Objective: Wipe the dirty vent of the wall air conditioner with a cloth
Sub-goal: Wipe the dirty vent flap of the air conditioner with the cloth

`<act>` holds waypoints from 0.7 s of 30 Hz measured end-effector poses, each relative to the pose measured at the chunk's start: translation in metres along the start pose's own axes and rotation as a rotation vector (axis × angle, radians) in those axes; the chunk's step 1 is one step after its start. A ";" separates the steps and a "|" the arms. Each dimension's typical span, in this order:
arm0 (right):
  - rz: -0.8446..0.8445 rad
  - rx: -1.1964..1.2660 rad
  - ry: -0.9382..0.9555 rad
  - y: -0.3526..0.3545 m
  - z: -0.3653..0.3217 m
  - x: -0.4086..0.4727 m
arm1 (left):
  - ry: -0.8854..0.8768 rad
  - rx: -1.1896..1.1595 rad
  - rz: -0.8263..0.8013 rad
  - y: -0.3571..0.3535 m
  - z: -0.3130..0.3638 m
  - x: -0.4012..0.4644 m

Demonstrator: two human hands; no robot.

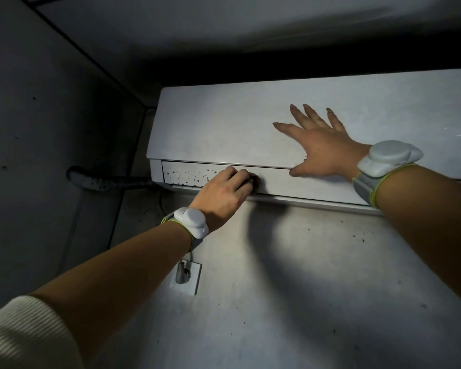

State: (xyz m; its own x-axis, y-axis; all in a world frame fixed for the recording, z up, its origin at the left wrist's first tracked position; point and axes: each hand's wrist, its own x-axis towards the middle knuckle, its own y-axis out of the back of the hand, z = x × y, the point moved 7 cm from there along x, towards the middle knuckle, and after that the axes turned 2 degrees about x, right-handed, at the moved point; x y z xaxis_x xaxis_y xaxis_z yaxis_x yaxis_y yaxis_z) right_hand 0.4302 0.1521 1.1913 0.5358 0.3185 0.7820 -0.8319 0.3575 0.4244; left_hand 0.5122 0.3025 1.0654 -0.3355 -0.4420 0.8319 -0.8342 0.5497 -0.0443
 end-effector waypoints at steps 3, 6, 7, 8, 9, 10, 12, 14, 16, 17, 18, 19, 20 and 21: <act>0.010 -0.007 0.005 -0.001 0.002 0.002 | 0.016 0.000 -0.037 -0.003 -0.006 -0.008; 0.005 -0.011 0.005 -0.002 0.003 0.003 | 0.047 0.001 -0.051 -0.006 -0.012 -0.013; 0.000 -0.011 0.006 -0.002 0.003 0.003 | 0.059 -0.003 -0.052 -0.007 -0.013 -0.014; -0.007 -0.012 0.005 -0.003 0.003 0.003 | 0.072 -0.013 -0.052 -0.007 -0.012 -0.014; -0.012 -0.013 0.005 -0.003 0.002 0.003 | 0.086 -0.028 -0.049 -0.008 -0.012 -0.013; -0.013 -0.012 0.002 -0.002 0.002 0.003 | 0.103 -0.043 -0.046 -0.008 -0.011 -0.012; -0.014 -0.011 -0.003 -0.001 0.002 0.003 | 0.131 -0.064 -0.035 -0.008 -0.009 -0.010; -0.014 -0.008 -0.004 -0.002 0.001 0.001 | 0.136 -0.077 -0.023 -0.008 -0.007 -0.010; -0.011 -0.006 -0.008 -0.003 0.001 0.001 | 0.142 -0.090 -0.018 -0.008 -0.005 -0.010; -0.009 -0.006 -0.009 -0.003 0.001 0.001 | 0.149 -0.096 -0.015 -0.007 -0.004 -0.009; -0.006 -0.006 -0.010 -0.003 0.001 0.001 | 0.154 -0.101 -0.009 -0.006 -0.003 -0.008; -0.004 -0.006 -0.011 -0.003 0.001 0.001 | 0.150 -0.107 0.000 -0.005 0.001 -0.007; -0.005 -0.006 -0.013 -0.003 0.001 0.001 | 0.139 -0.108 0.007 -0.003 0.005 -0.005; -0.009 -0.010 -0.014 -0.003 0.001 0.001 | 0.118 -0.108 0.016 -0.001 0.011 -0.003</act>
State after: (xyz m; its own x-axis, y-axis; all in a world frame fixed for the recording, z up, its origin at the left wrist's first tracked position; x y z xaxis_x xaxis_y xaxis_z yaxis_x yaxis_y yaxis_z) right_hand 0.4329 0.1509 1.1915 0.5415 0.3030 0.7842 -0.8254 0.3688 0.4274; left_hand 0.5093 0.2956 1.0568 -0.2892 -0.3499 0.8910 -0.7752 0.6318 -0.0035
